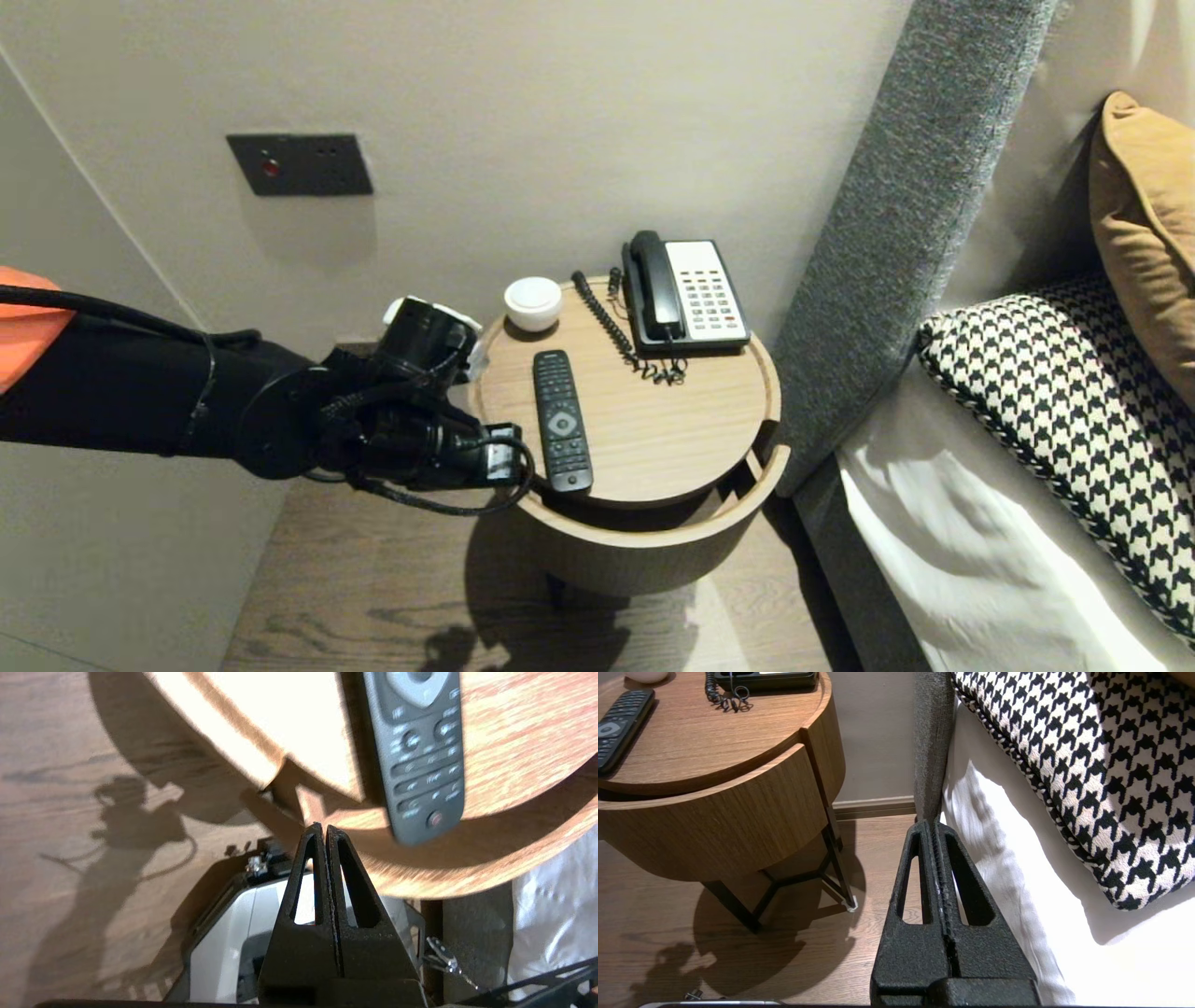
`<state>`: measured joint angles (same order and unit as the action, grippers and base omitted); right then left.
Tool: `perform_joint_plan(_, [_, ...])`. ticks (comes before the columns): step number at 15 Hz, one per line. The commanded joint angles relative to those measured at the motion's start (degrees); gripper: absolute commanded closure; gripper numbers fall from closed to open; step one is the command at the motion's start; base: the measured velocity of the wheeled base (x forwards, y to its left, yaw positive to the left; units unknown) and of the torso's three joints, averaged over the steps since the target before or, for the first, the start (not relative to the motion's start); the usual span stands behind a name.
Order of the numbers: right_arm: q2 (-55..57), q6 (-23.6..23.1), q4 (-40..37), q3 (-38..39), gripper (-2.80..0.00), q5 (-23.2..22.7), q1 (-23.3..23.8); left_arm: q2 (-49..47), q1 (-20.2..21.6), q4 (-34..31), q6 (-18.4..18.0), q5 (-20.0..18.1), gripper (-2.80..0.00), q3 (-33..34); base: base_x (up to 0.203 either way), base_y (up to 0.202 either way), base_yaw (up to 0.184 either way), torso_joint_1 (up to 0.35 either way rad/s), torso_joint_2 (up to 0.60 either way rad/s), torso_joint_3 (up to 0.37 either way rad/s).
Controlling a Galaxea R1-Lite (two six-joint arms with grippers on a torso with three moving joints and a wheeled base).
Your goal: Open the nightstand drawer
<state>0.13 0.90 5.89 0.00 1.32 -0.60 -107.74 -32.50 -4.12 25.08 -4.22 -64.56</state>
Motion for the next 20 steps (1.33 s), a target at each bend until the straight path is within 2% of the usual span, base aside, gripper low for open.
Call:
perform_joint_plan(1, [0.0, 0.0, 0.1, 2.3, 0.00, 0.0, 0.0, -2.1, 0.0, 0.3, 0.2, -0.1, 0.00, -1.2, 0.000, 0.000, 0.000, 0.000, 0.00, 0.000])
perform_joint_plan(8, [0.0, 0.1, 0.1, 2.3, 0.00, 0.0, 0.1, -2.7, -0.1, 0.2, 0.1, -0.1, 0.00, -0.5, 0.000, 0.000, 0.000, 0.000, 0.00, 0.000])
perform_joint_plan(17, [0.0, 0.0, 0.1, 2.3, 0.00, 0.0, 0.0, -0.5, -3.2, 0.2, -0.8, -0.1, 0.00, 3.5, 0.000, 0.000, 0.000, 0.000, 0.00, 0.000])
perform_joint_plan(20, [0.1, 0.0, 0.1, 2.3, 0.00, 0.0, 0.0, 0.7, -4.1, 0.3, -2.9, -0.2, 0.00, 6.0, 0.000, 0.000, 0.000, 0.000, 0.00, 0.000])
